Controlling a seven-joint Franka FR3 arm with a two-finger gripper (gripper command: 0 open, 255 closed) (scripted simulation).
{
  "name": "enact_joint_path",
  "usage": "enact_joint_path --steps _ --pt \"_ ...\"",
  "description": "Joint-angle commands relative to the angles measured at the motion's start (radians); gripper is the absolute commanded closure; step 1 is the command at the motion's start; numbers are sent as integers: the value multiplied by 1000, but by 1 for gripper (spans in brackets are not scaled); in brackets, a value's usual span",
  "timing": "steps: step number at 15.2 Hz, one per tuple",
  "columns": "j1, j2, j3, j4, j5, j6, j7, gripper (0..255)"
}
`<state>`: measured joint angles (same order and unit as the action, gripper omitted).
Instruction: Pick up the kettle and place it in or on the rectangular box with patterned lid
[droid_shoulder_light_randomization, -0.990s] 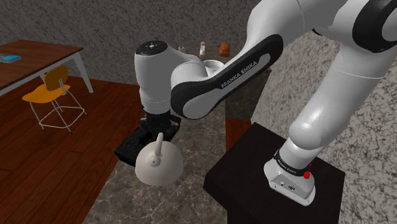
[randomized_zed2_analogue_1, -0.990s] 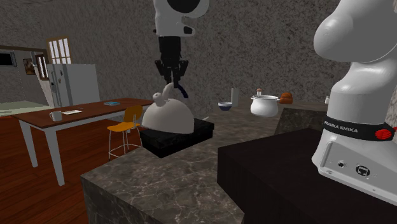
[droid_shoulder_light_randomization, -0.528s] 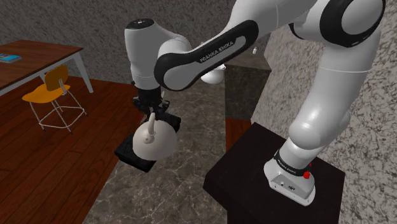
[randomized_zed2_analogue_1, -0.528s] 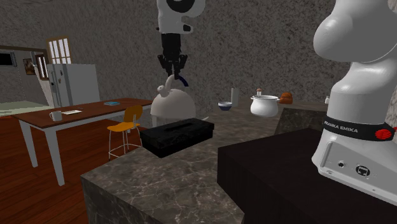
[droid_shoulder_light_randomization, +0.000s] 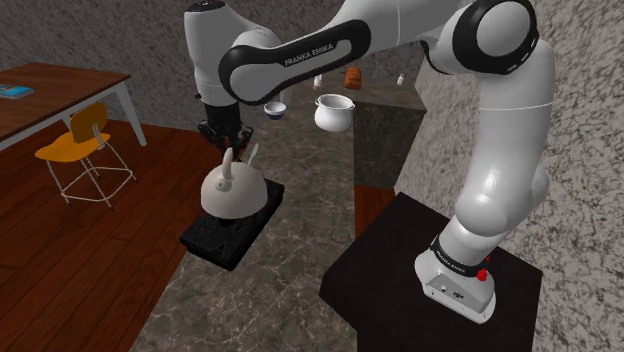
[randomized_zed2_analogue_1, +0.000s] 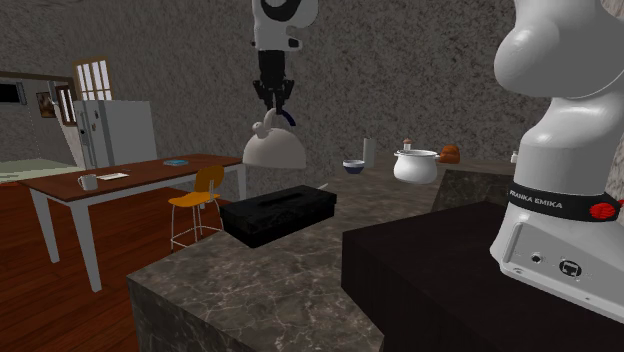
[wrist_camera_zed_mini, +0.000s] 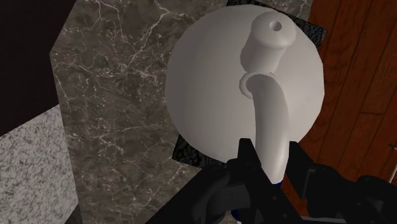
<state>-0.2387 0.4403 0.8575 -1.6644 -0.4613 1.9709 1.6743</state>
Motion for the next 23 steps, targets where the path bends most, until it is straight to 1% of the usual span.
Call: enact_joint_path --steps 1,3,4,13,23 --pt "18 51 -23 93 -23 -44 -31 255" --pt "44 108 -46 198 -46 -93 -61 255" --pt "67 151 -63 280 -62 -130 -84 255" --pt "60 179 -81 198 -90 -31 -56 255" --pt "66 227 -111 136 -133 67 -22 255"
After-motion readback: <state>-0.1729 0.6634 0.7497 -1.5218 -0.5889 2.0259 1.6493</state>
